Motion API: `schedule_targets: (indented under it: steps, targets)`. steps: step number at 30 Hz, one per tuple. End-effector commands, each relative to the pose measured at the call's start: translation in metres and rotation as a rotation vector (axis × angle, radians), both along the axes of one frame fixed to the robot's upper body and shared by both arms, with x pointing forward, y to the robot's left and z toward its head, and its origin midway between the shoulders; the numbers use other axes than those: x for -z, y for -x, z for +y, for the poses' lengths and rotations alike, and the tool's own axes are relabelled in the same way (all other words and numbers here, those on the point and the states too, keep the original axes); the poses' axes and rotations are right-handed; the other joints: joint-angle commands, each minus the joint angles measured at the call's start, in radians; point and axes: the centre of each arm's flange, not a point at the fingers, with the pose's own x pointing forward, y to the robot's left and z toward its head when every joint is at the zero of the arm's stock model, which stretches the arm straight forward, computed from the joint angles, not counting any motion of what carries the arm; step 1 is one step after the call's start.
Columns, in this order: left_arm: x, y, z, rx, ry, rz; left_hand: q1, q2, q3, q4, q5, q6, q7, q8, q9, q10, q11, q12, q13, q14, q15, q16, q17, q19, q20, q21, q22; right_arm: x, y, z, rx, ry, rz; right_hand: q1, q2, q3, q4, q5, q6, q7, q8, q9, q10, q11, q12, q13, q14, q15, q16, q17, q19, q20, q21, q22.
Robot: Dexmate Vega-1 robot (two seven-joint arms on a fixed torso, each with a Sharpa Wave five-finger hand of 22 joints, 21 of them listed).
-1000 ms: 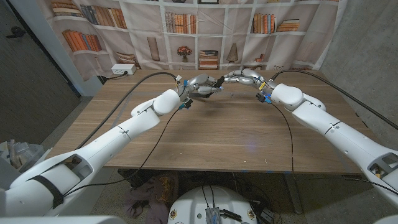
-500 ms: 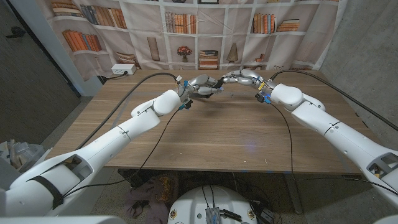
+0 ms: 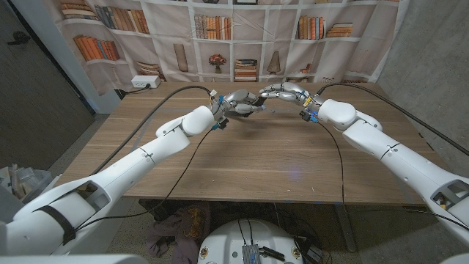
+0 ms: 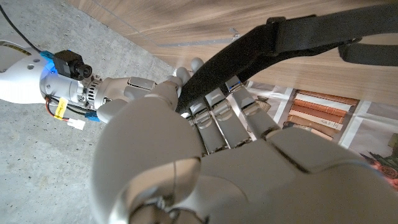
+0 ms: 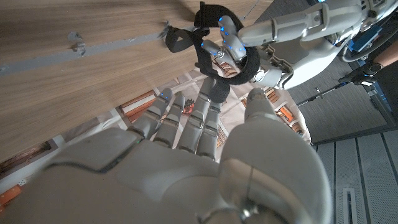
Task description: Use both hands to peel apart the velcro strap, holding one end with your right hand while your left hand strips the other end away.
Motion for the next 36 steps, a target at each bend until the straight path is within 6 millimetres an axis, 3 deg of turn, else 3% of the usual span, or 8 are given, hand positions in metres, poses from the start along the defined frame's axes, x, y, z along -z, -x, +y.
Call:
schedule_targets:
  steps: [1,6,14,18,21,24,29,36]
  targets:
    - [0.0031,0.0007,-0.0029,0.008,-0.014,0.007,0.008,0.004,-0.001,0.000,0.004,0.014,0.004,0.007,0.003,0.017,0.000,0.009,0.005,0.015,-0.061,0.010,0.005,-0.001,-0.142,0.011,0.005,0.0010,0.0020,0.0042,-0.014,-0.006,-0.019,0.023,0.006,0.009,-0.001,-0.005,0.035,-0.014,0.015,0.003,0.029,-0.009,0.012,0.003,0.018,-0.118,0.011,0.006,0.009,-0.011,0.004,0.003]
    - [0.0041,0.0014,-0.0023,0.008,-0.005,0.005,0.009,0.001,-0.002,-0.001,0.005,0.030,0.004,0.009,0.001,0.028,0.000,0.012,0.007,0.020,-0.061,0.011,0.005,-0.002,-0.141,0.015,0.006,0.0022,0.0019,0.0049,-0.007,0.003,-0.019,0.044,0.007,0.015,-0.007,-0.007,0.067,-0.035,0.027,0.008,0.065,-0.024,0.026,0.005,0.038,-0.135,0.019,0.006,0.023,-0.019,0.011,0.003]
    - [0.0071,0.0023,-0.0008,0.008,-0.003,0.010,0.009,0.000,-0.004,-0.001,0.005,0.039,0.005,0.009,-0.002,0.038,0.000,0.015,0.009,0.027,-0.061,0.013,0.005,-0.001,-0.140,0.018,0.006,0.0020,0.0012,0.0038,-0.004,0.011,-0.017,0.079,0.005,0.024,-0.019,-0.008,0.074,-0.034,0.029,0.012,0.070,-0.024,0.027,0.007,0.048,-0.141,0.021,0.006,0.044,-0.025,0.019,0.003]
    - [0.0071,0.0026,0.0000,0.007,0.002,0.008,0.009,-0.001,-0.004,-0.001,0.005,0.043,0.004,0.008,-0.003,0.044,0.000,0.017,0.010,0.031,-0.060,0.014,0.005,-0.001,-0.140,0.020,0.006,0.0029,0.0008,0.0032,-0.004,0.011,-0.016,0.128,0.012,0.041,-0.027,-0.007,0.067,-0.036,0.026,0.015,0.074,-0.030,0.029,0.008,0.062,-0.151,0.025,0.006,0.068,-0.040,0.029,0.004]
    - [0.0070,0.0030,-0.0001,0.006,0.001,0.005,0.010,-0.001,-0.005,0.000,0.006,0.047,0.003,0.008,-0.004,0.050,0.000,0.018,0.011,0.036,-0.060,0.015,0.005,-0.002,-0.138,0.023,0.006,0.0037,0.0008,0.0026,-0.017,-0.008,-0.024,0.189,0.027,0.065,-0.031,-0.003,0.065,-0.043,0.023,0.016,0.086,-0.040,0.033,0.010,0.084,-0.168,0.032,0.009,0.102,-0.072,0.044,0.006]
    - [0.0076,0.0023,-0.0002,0.003,-0.001,0.009,0.009,-0.003,-0.006,0.000,0.006,0.052,0.004,0.008,-0.005,0.052,-0.001,0.018,0.011,0.038,-0.060,0.016,0.005,-0.002,-0.139,0.024,0.006,0.0038,0.0011,0.0020,-0.017,-0.013,-0.027,0.237,0.039,0.083,-0.034,0.002,0.063,-0.043,0.019,0.014,0.091,-0.049,0.034,0.011,0.095,-0.177,0.035,0.011,0.119,-0.084,0.054,0.010]
    - [0.0084,0.0016,-0.0004,0.004,-0.001,0.010,0.009,-0.003,-0.007,0.000,0.006,0.054,0.005,0.007,-0.006,0.055,-0.001,0.018,0.011,0.040,-0.060,0.016,0.005,-0.001,-0.139,0.026,0.006,0.0040,0.0015,0.0007,-0.020,-0.013,-0.020,0.301,0.054,0.107,-0.034,0.006,0.063,-0.048,0.015,0.011,0.096,-0.058,0.034,0.012,0.106,-0.191,0.039,0.017,0.125,-0.104,0.064,0.017]
    - [0.0093,0.0021,-0.0008,0.001,0.002,0.009,0.010,-0.004,-0.008,0.000,0.006,0.057,0.004,0.006,-0.007,0.058,-0.001,0.018,0.012,0.043,-0.060,0.016,0.005,-0.002,-0.139,0.028,0.006,0.0048,0.0022,-0.0006,-0.018,-0.021,-0.019,0.330,0.055,0.112,-0.024,0.006,0.079,-0.053,0.017,0.010,0.111,-0.060,0.039,0.012,0.114,-0.186,0.044,0.023,0.129,-0.111,0.072,0.022]
